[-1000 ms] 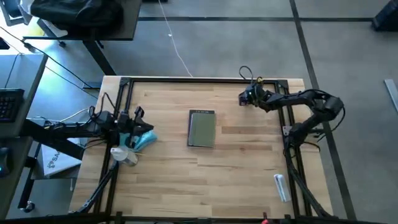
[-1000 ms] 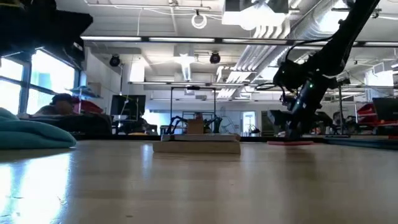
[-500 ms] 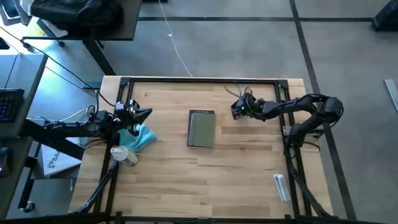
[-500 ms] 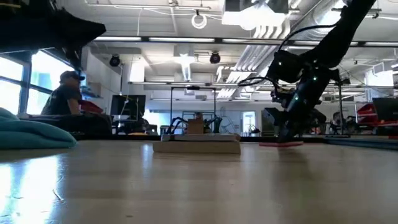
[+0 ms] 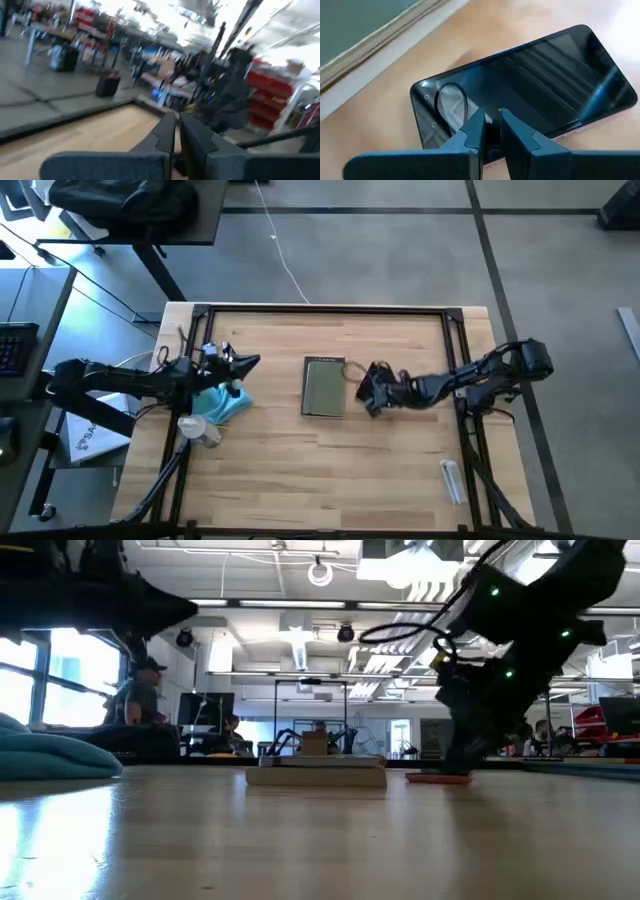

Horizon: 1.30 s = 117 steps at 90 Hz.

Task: Apply microfiber cloth
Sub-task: Spray the cellphone using the spray bottle

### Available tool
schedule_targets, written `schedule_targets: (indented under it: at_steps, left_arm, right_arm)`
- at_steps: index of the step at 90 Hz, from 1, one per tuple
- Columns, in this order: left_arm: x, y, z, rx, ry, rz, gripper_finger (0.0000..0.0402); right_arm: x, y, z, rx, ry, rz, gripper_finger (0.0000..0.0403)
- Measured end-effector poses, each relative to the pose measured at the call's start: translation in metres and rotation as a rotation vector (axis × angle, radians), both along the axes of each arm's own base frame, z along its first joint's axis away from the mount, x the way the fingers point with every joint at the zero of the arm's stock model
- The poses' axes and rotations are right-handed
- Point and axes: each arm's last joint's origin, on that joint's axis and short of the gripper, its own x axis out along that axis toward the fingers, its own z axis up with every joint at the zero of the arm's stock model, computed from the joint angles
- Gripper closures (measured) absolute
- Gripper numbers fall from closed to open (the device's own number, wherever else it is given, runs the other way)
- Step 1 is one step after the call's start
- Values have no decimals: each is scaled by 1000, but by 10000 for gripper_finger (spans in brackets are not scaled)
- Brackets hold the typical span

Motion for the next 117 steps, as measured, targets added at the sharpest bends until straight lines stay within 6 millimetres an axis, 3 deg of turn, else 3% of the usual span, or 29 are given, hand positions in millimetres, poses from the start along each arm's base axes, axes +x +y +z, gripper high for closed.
schedule_targets:
  at_steps: [23,35,50,80,102,117]
  left_arm:
    - [51,0,13,39,149,-44,394]
    - [91,-3,19,125,212,-95,394]
    - [146,-4,13,215,311,-113,394]
    - [243,11,-3,187,489,-272,394]
    - [285,21,-17,175,530,-260,394]
    - [312,27,-31,156,531,-264,394]
  right_arm:
    - [4,49,30,-72,191,245,371]
    - [5,68,52,-132,246,325,371]
    - [-6,92,63,-214,282,408,371]
    - [-28,133,44,-331,352,603,371]
    - [-27,140,10,-398,480,653,370]
    - [-27,143,7,-419,482,658,370]
